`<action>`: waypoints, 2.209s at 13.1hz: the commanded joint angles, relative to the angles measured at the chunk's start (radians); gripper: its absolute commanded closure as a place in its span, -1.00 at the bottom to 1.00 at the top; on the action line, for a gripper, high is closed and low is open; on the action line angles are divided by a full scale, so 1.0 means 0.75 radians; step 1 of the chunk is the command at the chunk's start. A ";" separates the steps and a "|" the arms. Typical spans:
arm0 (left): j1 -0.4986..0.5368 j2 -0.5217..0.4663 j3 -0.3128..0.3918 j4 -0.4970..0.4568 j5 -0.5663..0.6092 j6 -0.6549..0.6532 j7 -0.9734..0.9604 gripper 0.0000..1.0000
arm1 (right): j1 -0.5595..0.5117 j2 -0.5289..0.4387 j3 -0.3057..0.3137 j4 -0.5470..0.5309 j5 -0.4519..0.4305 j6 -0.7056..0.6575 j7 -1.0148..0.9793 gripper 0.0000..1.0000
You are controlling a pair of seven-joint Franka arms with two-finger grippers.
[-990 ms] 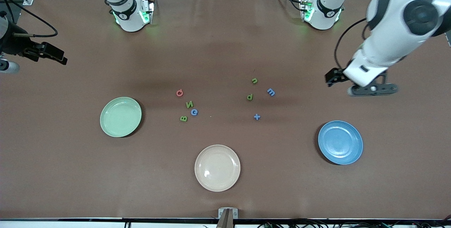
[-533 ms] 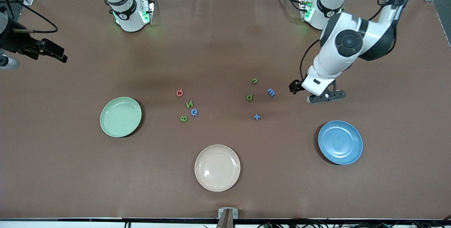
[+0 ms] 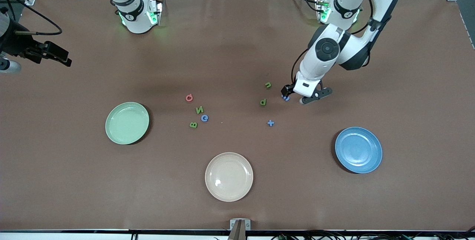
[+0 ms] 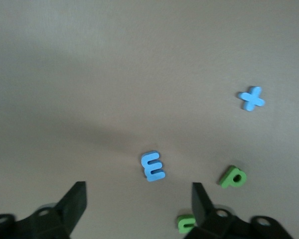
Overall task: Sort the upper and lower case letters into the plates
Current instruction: 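Reach and grasp the blue lowercase e with the left gripper, then drop the e on the blue plate while the right gripper reaches letters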
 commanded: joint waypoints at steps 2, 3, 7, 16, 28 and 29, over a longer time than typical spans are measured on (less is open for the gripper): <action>0.008 0.112 -0.002 0.006 0.076 0.070 -0.190 -0.69 | -0.021 -0.038 0.024 -0.045 0.004 0.047 -0.019 -1.00; 0.008 0.139 -0.002 0.013 0.076 0.079 -0.215 -0.64 | -0.015 -0.038 0.024 -0.045 0.004 0.054 -0.023 -1.00; 0.006 0.215 0.000 0.051 0.082 0.081 -0.266 -0.43 | -0.013 -0.038 0.024 -0.045 0.002 0.068 -0.103 -1.00; 0.006 0.350 0.000 0.125 0.162 0.116 -0.371 0.33 | -0.017 0.178 0.020 0.074 -0.029 0.121 -0.101 -1.00; 0.368 0.309 0.023 0.466 0.471 -0.206 -0.175 1.00 | 0.256 0.485 0.020 -0.130 0.087 0.599 0.689 -1.00; 0.403 0.307 0.023 0.505 0.469 -0.214 -0.112 1.00 | 0.315 0.496 0.020 -0.190 0.087 0.705 0.794 -1.00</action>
